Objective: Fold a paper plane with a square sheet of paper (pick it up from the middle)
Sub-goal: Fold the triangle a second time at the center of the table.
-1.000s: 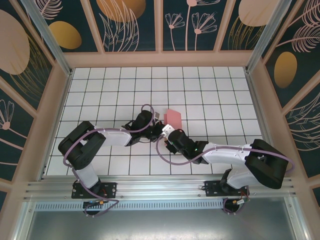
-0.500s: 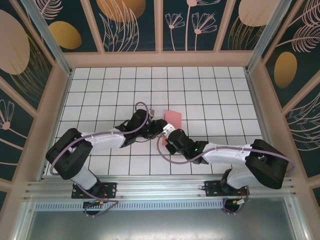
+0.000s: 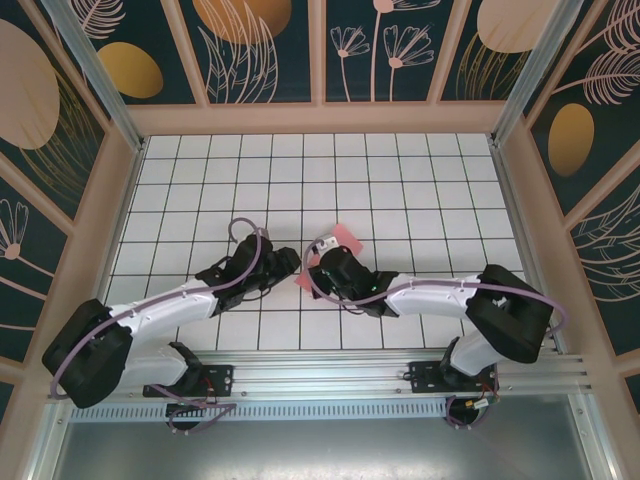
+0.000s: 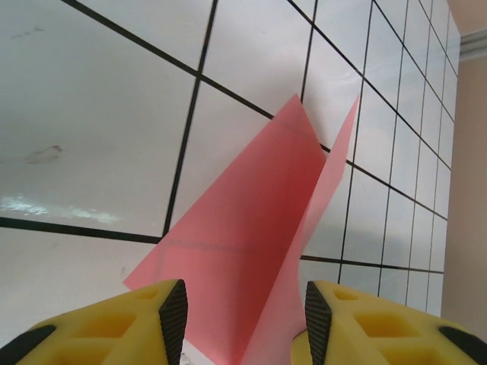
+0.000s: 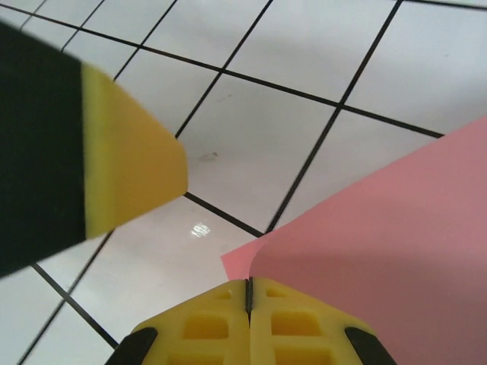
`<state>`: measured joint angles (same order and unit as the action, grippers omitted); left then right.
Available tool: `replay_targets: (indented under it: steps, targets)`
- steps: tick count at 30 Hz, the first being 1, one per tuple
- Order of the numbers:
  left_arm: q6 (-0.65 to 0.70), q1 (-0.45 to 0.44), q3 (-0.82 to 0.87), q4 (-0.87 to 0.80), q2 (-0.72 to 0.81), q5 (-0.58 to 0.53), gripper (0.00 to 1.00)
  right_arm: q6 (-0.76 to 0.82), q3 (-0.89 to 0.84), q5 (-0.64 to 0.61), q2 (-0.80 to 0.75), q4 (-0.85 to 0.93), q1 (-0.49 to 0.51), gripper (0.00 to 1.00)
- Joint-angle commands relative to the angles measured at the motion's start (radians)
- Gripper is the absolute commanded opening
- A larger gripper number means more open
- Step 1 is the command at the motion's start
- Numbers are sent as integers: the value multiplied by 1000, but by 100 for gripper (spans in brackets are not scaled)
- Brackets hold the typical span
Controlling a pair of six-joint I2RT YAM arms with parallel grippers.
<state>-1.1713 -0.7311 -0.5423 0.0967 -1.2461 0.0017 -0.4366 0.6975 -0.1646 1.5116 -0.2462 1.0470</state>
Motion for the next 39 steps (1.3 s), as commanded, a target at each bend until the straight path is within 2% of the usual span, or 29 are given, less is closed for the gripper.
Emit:
replay_targets:
  steps: [1, 6, 13, 24, 32, 39]
  targets:
    - [5, 2, 31, -39, 28, -43, 42, -219, 23, 54, 43, -78, -11, 0]
    - [8, 3, 42, -17, 0, 1, 32, -278, 23, 144, 105, -87, -55, 0]
    - [25, 2, 5, 52, -125, 116, 21, -298, -32, 217, 76, -134, -97, 0]
    - [42, -1, -66, 117, -286, 224, 16, -306, -71, 323, 59, -158, -167, 0]
    - [32, -9, -50, 126, -348, 197, 14, -272, -84, 373, 57, -159, -202, 2]
    - [59, -9, -53, 91, -388, 181, 14, -189, -72, 477, 53, -124, -253, 4]
